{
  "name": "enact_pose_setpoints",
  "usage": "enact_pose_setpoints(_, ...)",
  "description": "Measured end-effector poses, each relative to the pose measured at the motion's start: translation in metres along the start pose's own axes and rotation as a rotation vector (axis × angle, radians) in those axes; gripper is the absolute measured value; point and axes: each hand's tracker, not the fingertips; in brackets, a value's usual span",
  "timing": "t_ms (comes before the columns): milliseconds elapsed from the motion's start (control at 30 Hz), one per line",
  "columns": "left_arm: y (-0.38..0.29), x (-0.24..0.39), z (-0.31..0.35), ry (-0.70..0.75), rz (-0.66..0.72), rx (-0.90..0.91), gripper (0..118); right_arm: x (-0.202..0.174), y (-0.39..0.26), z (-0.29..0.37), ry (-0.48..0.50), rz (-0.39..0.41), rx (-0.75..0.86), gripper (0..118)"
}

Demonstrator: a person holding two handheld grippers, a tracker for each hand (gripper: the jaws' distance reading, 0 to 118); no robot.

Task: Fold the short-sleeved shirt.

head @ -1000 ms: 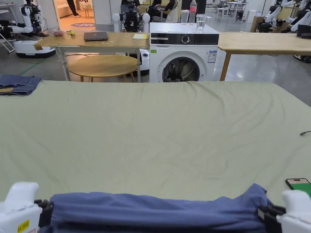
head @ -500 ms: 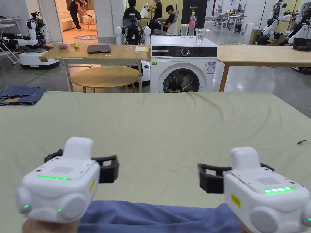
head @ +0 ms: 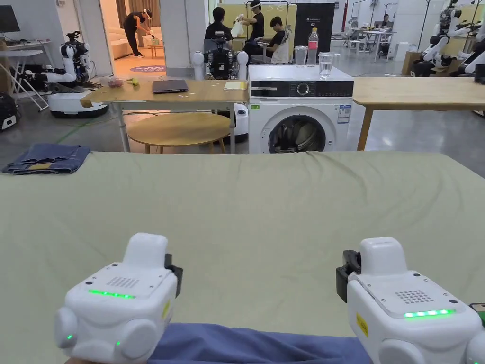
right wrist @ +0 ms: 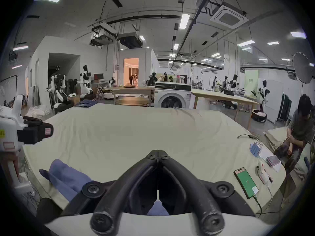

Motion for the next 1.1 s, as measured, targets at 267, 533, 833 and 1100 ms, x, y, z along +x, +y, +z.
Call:
enact_pose_setpoints(267, -0.112, -0.155, -0.001, -0.095, 0.529, -0.196, 118, -0.023, -0.03, 0.005, 0.025, -0.057, -0.07, 0)
enact_pose_setpoints(533, -0.217, -0.192, -0.055, -0.669, 1.265, -0.181, 118, -0.038, -0.049, 0.005, 0.034, -0.082, -0.133, 0)
enact_pose_setpoints(833, -0.187, -0.133, -0.112, -0.594, 1.199, -0.38, 36, -0.046, -0.053, 0.006, 0.029, -0.092, -0.146, 0)
enact_pose_setpoints(1100, -0.153, -0.176, -0.064, -0.319, 1.034, -0.204, 4, -0.049, -0.056, 0.01, 0.02, -0.069, -0.16, 0)
